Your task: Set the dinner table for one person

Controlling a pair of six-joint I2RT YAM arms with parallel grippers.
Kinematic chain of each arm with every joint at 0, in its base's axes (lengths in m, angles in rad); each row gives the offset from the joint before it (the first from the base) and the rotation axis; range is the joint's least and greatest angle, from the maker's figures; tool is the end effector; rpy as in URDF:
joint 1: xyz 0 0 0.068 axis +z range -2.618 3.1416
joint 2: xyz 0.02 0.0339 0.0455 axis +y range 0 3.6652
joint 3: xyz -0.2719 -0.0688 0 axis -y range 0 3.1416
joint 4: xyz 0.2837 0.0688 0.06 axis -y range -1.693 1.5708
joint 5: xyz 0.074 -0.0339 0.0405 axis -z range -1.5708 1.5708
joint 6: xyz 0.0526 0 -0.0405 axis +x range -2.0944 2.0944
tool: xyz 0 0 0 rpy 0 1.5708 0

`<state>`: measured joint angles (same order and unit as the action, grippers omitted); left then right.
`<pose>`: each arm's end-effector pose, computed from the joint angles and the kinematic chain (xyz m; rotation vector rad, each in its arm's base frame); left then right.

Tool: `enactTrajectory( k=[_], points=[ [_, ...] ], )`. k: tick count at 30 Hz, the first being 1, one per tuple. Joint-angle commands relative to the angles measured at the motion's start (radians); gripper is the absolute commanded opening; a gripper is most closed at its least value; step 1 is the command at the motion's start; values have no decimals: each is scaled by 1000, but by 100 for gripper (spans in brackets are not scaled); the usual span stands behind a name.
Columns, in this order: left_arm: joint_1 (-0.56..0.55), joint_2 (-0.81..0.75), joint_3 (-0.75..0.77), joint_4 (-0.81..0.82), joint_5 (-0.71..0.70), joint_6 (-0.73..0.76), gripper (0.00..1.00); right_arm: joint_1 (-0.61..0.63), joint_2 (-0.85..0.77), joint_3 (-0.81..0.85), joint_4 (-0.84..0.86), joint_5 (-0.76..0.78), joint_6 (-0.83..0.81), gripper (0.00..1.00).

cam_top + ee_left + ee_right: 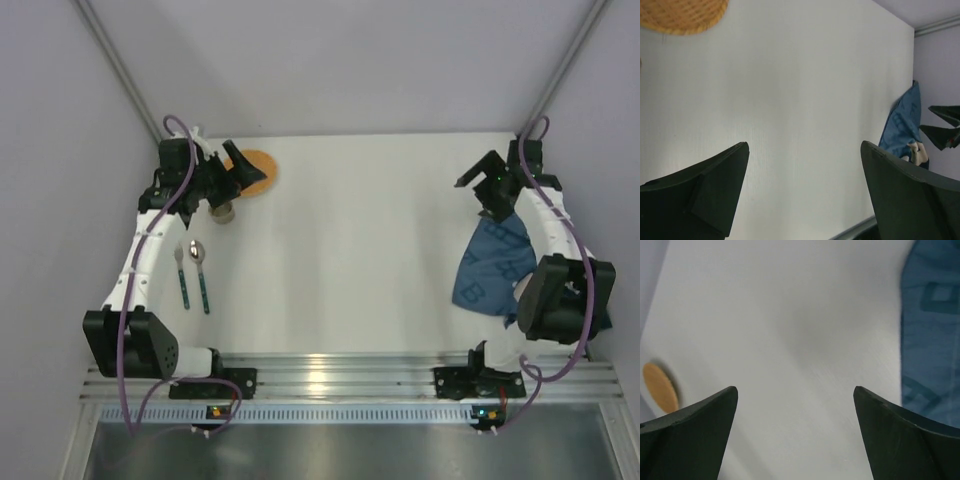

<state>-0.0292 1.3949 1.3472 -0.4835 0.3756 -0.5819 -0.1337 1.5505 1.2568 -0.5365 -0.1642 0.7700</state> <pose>0.3639 -0.0299 0.3653 -0.3601 2.1228 -0.7564 0.3860 -0.0432 0.2677 0.9967 2.2324 0.4877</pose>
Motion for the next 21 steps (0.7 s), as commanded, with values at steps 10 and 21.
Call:
enactTrajectory(
  k=[10, 21],
  points=[
    [-92, -227, -316, 56, -27, -76, 98, -6, 126, -42, -327, 284, -285, 100],
    [-161, -220, -319, -204, -168, -19, 98, -15, 252, -89, -237, 241, -305, 94]
  ],
)
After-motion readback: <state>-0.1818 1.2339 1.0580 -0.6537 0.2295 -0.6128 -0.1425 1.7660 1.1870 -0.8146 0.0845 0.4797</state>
